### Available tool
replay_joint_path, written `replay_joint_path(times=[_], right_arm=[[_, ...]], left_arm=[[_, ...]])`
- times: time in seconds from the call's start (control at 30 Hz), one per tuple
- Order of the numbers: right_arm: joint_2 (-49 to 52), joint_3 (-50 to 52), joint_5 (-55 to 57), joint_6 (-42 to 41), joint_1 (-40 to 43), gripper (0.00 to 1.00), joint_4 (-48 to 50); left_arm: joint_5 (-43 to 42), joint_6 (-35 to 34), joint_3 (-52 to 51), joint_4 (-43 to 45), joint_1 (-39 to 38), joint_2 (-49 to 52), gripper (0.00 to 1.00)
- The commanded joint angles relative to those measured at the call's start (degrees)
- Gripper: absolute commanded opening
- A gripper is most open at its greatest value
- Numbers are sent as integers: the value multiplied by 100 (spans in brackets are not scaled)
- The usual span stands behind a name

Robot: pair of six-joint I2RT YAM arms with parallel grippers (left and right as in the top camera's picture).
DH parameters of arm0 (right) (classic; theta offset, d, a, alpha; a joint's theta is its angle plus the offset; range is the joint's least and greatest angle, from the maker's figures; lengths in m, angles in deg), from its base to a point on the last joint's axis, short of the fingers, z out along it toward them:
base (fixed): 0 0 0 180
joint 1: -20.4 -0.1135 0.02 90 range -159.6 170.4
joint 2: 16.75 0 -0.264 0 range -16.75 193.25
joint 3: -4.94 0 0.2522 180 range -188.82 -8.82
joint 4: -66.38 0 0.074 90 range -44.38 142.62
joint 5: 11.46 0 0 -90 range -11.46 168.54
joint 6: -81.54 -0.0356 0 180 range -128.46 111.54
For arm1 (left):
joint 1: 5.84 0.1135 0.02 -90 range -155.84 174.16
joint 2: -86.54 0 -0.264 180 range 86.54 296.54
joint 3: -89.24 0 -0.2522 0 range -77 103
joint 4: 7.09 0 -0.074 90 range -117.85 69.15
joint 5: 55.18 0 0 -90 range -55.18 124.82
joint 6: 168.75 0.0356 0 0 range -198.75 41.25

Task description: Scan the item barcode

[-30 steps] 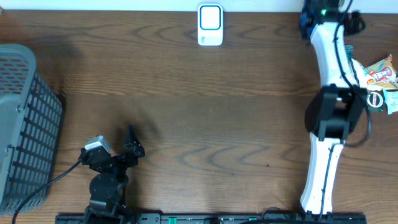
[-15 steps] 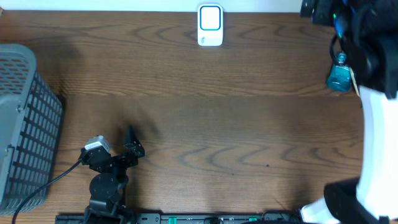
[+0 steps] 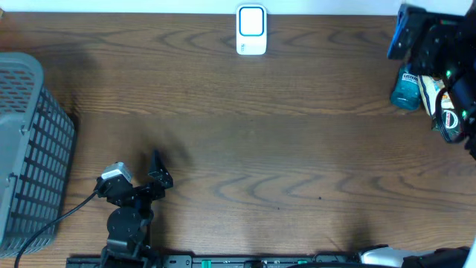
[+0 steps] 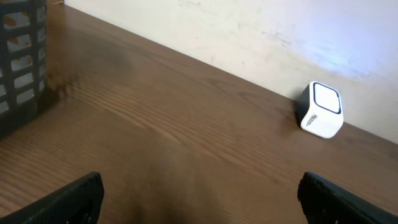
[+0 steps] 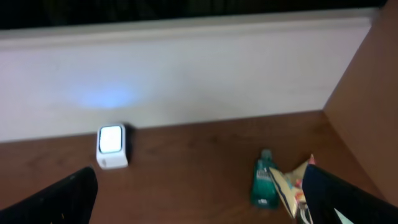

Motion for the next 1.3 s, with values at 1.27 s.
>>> replay_joint_path(times=[1.27], right_arm=[[-4986,5788,-1067,-74,1217,99,3082]], left_arm=[[33,-35,-101,-142,7,-26,97]])
